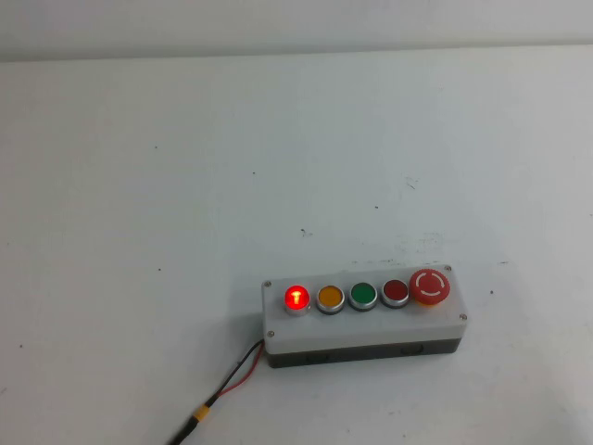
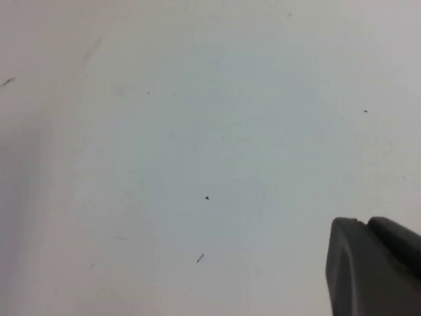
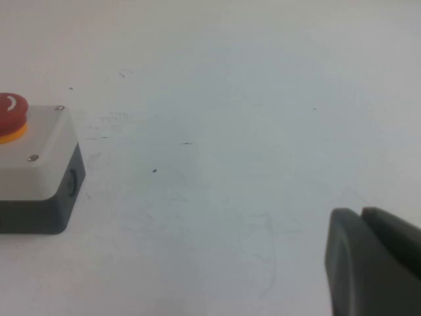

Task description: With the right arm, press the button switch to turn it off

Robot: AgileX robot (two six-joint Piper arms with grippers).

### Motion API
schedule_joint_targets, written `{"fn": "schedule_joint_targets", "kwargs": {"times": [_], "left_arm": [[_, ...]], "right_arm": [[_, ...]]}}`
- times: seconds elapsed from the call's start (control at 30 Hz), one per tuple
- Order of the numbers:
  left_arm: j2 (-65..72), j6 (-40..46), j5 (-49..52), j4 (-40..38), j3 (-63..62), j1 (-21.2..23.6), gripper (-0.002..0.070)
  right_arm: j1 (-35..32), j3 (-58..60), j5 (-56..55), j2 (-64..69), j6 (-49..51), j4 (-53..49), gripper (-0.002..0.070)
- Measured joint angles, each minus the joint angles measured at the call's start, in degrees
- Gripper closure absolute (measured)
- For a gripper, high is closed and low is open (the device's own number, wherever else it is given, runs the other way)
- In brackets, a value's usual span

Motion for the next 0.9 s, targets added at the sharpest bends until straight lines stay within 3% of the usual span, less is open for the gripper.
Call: {"fn": "schedule_joint_targets", "kwargs": {"times": [0.77,0.9], "left_arm": [[0.00,0.00,0.00,0.00,0.00,0.00,0.0677],[0.00,0.00,0.00,0.00,0.00,0.00,0.0677]], "right_arm": [[0.00,0.00,0.00,0.00,0.00,0.26,0.0692],[0.00,0.00,-0.10,0.00,0.00,4.33,0.0692]]}}
